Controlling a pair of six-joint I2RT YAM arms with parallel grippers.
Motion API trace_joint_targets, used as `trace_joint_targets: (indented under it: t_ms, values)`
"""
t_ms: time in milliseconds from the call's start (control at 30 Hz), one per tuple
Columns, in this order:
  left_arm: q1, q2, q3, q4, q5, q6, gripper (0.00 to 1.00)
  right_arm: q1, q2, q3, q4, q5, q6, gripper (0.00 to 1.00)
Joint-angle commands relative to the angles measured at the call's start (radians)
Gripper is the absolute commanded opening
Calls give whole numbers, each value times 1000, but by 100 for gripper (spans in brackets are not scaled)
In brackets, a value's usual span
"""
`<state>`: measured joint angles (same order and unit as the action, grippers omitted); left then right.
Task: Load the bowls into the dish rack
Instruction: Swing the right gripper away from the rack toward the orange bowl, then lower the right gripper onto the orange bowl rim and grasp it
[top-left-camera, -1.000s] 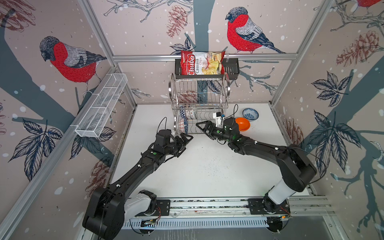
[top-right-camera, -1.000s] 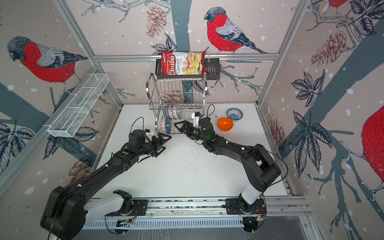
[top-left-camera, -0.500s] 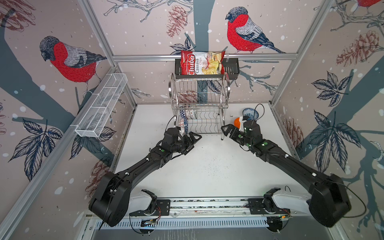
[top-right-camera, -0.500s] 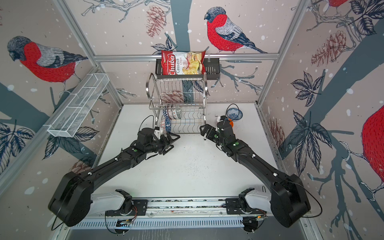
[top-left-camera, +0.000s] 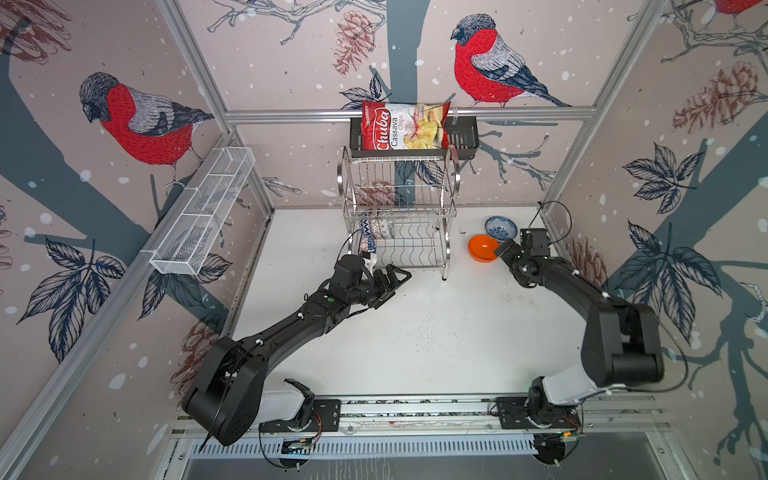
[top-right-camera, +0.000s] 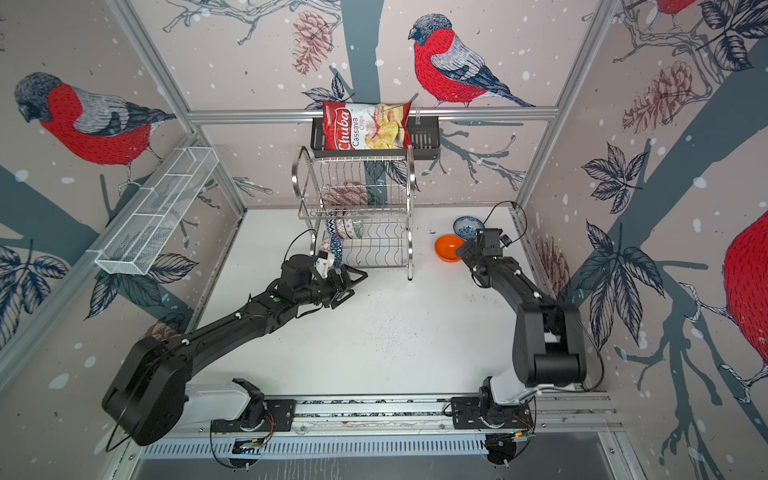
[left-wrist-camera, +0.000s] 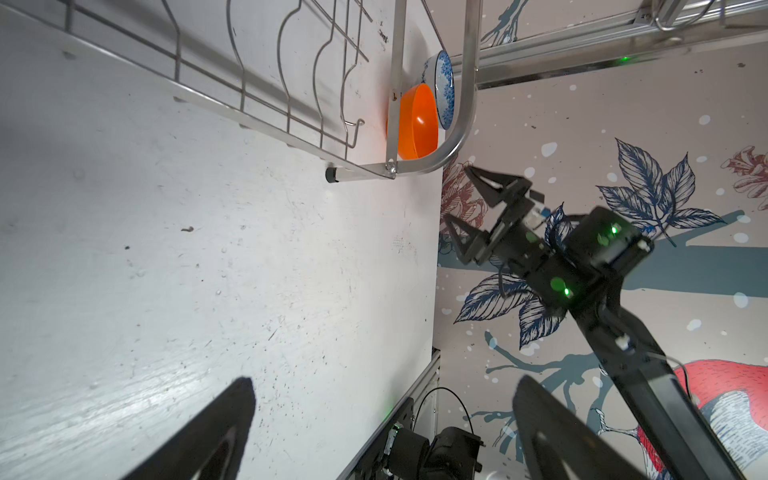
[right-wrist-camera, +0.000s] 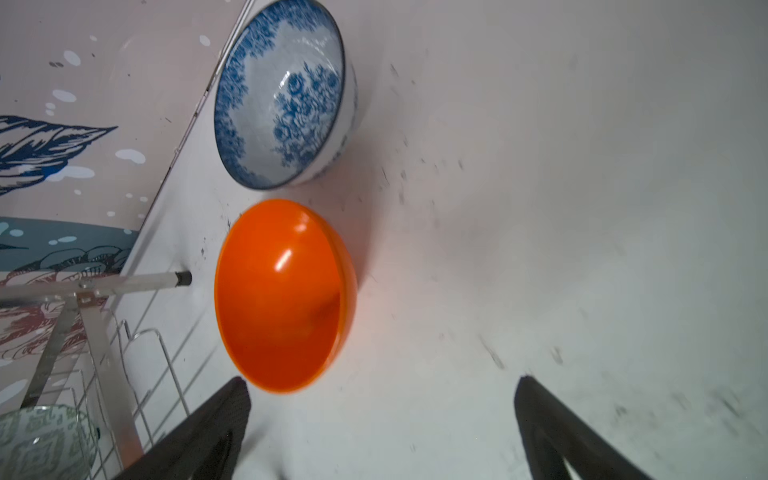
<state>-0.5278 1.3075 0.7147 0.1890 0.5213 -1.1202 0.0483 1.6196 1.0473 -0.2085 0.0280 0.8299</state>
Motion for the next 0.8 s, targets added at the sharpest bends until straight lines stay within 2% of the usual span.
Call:
trace_joint_targets:
  t_ms: [0,167,433,533,667,733,767]
  values:
    - [-2,-17,20,-29,10,53,97,-25,106,113,-17,-62,-62,98]
    - [5,-30,27,-58,6,75,97,-44,279,288,-85,-104,-87,90]
    - [66,-71,15,-138,-3,88,97,-5,319,263,-19,-109,-60,78]
    - [89,-68,6,-139,9,86,97,-1,351,278,-28,-129,-60,68]
    - [100,-52,30,-153,20,96,97,-2,351,264,-19,-121,-58,48]
    - [99,-44,51,-169,18,106,97,-4,349,260,-18,-121,-60,45]
    - [100,-42,54,-172,17,105,97,-4,350,260,-21,-126,-61,39]
